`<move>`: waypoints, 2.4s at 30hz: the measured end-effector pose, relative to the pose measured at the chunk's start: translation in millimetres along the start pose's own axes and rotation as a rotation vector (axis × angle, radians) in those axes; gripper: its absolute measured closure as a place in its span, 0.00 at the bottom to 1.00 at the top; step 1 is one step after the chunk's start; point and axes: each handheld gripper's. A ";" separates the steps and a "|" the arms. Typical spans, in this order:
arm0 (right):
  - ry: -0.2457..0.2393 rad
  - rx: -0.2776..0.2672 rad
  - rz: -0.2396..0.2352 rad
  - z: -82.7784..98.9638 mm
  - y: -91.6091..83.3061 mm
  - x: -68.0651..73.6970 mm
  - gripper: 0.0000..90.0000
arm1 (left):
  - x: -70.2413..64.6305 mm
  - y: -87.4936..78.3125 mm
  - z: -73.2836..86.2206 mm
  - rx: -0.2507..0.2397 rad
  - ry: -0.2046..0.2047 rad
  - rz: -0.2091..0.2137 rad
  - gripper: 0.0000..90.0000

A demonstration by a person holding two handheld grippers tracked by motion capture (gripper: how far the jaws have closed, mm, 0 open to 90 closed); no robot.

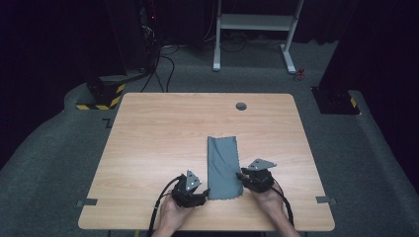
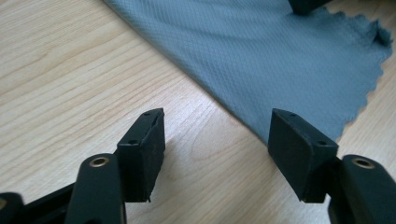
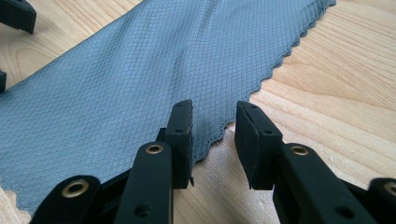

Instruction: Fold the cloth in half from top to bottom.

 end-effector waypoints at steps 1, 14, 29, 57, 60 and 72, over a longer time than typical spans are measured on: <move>-0.001 0.000 0.000 0.0 0.0 0.0 0.75 | 1.6 0.5 -1.3 -0.001 -0.007 0.004 0.41; -0.001 0.000 0.000 0.0 0.0 0.1 0.75 | 50.6 75.8 -77.9 -0.034 -0.067 -0.071 0.48; -0.004 -0.003 -0.005 -0.1 0.3 -0.8 0.75 | 90.5 88.6 -78.5 0.032 -0.156 -0.176 0.48; 0.227 -0.003 0.061 -59.4 37.2 -59.8 0.75 | 104.8 105.6 -95.0 0.046 -0.199 -0.124 0.54; 0.247 0.016 0.067 -63.6 45.8 -63.0 0.75 | 104.8 105.7 -95.8 0.051 -0.198 -0.120 0.55; 0.281 0.044 0.131 -80.4 76.8 -68.6 0.73 | 103.0 105.4 -96.9 0.055 -0.189 -0.115 0.62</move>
Point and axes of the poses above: each handheld gripper's, and its own axes: y roughly forward along the jaws, z roughly out of its underside, x roughly to its left
